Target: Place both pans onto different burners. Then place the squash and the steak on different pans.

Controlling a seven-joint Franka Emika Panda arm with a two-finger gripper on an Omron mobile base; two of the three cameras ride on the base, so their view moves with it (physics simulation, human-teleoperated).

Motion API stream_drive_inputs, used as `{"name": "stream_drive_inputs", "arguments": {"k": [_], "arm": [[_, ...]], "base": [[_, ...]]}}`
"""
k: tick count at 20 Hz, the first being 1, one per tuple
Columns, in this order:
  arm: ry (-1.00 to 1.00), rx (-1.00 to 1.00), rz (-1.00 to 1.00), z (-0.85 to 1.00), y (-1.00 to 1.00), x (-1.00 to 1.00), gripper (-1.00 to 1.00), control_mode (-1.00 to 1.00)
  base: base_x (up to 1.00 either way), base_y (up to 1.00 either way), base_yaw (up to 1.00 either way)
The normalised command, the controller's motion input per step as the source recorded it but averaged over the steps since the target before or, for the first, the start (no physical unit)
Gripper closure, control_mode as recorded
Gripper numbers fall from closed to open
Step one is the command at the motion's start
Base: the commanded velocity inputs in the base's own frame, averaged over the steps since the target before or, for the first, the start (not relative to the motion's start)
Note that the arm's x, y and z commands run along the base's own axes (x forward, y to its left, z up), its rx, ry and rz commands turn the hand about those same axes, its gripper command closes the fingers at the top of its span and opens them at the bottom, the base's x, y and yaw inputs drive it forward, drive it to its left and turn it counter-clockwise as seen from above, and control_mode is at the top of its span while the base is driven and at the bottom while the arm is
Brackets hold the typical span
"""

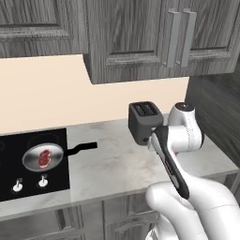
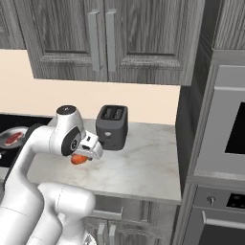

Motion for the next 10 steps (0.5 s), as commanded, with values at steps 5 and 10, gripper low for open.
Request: {"name": "stream_drive_inputs", "arguments": {"k": [5,10], "arm": [[0.0,0.0,0.0,0.0,0.0,0.0,1.0,1.0],[0.0,0.0,0.0,0.0,0.0,0.0,1.0,1.0]], "base": [[-0.18,0.48,0.0],[-0.3,0.93,0.0]]}}
